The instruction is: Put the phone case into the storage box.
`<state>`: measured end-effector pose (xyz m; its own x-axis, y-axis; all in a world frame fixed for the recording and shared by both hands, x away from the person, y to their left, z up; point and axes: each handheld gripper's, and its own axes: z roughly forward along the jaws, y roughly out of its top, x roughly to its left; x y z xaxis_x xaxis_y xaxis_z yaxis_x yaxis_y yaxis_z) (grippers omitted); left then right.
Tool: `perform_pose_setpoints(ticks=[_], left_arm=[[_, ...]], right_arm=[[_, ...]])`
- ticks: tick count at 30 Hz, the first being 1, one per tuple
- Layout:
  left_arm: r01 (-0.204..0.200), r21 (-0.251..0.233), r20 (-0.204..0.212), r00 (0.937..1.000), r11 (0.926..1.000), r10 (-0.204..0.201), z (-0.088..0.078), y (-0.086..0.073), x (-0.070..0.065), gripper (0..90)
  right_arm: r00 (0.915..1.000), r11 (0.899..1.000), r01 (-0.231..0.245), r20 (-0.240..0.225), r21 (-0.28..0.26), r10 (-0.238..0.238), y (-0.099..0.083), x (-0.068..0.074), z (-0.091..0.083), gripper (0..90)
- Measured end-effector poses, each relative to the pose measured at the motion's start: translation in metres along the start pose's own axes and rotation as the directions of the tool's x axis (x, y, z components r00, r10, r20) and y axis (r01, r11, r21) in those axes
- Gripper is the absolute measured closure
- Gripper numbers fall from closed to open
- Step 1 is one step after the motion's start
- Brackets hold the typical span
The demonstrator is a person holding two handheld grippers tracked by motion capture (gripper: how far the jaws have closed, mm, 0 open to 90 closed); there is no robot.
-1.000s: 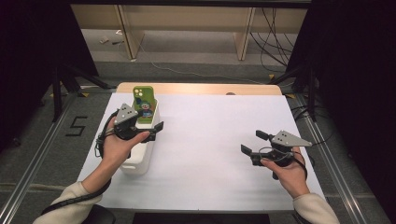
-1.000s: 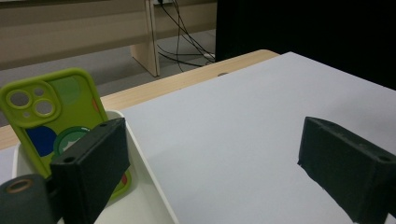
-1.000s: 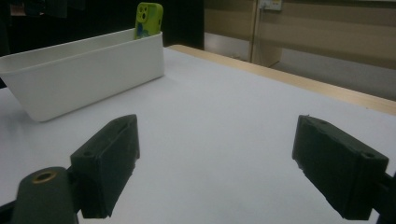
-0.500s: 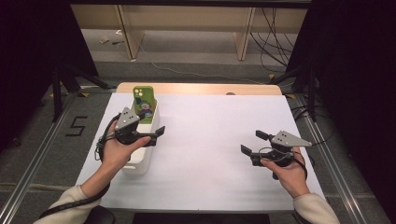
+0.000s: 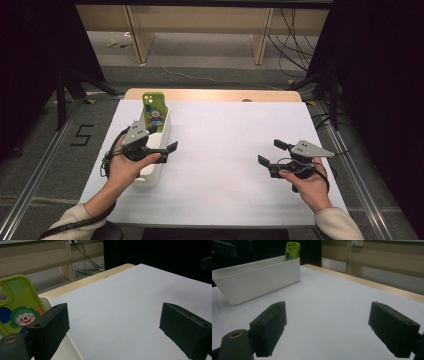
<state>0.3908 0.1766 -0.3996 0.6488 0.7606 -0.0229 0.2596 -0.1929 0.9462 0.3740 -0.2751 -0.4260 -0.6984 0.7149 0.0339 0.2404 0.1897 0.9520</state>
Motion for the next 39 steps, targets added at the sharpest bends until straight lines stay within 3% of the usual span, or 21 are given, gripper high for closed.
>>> perform_pose_setpoints(ticks=[23, 39], left_arm=[[-0.021, -0.008, 0.020, 0.9996, 0.9997, 0.021, -0.008, -0.009, -0.003, 8.0], [-0.023, -0.009, 0.027, 0.9993, 0.9997, 0.024, -0.007, -0.010, -0.006, 8.1]], right_arm=[[1.0000, 1.000, -0.001, 0.008, 0.002, 0.001, -0.006, -0.001, -0.017, 15.9], [1.0000, 1.000, -0.006, 0.007, 0.001, 0.006, -0.008, 0.000, -0.016, 15.9]])
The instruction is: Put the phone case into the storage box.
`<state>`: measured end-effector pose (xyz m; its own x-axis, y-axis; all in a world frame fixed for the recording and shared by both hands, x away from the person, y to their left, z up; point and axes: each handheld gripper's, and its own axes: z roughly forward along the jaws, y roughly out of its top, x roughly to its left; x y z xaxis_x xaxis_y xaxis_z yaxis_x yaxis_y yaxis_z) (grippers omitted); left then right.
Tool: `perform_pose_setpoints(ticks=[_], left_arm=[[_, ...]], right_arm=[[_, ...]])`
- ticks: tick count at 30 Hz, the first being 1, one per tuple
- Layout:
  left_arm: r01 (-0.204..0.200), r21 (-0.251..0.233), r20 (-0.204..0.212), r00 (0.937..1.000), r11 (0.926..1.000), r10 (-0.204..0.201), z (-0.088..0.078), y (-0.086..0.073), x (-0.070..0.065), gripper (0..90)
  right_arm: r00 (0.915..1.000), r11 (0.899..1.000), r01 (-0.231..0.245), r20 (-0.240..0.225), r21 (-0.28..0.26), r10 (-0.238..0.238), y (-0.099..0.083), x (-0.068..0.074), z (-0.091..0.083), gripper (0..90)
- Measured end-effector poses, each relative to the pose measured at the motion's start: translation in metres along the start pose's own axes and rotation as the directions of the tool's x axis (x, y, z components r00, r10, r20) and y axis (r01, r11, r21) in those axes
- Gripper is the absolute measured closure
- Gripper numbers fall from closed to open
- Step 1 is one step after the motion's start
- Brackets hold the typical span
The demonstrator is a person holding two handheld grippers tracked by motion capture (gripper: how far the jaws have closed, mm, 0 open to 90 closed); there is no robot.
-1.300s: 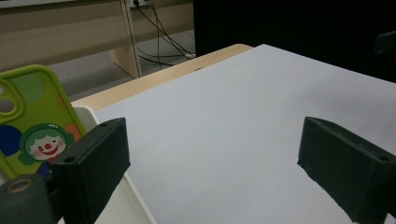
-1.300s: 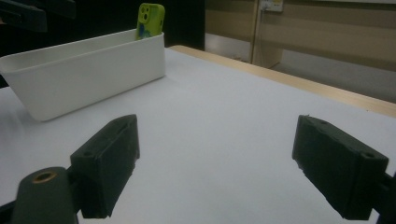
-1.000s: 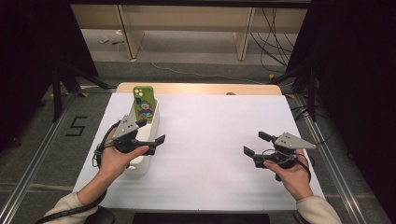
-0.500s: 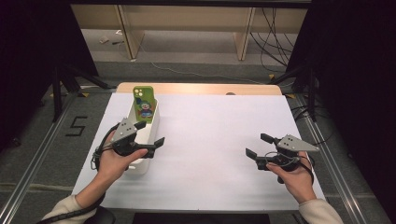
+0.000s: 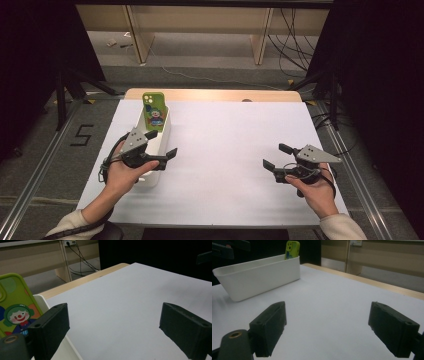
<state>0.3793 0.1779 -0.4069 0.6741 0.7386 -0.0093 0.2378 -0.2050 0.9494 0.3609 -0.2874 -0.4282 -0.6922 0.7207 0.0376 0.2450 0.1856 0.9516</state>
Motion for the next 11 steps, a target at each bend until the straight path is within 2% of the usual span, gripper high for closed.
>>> perform_pose_setpoints(ticks=[11], left_arm=[[-0.001, 0.001, 0.000, 1.0000, 1.0000, 0.001, 0.0010, -0.0001, -0.0010, 8.3]], right_arm=[[1.0000, 1.000, -0.001, 0.001, -0.001, 0.001, -0.0004, -0.0011, 0.0002, 15.9]])
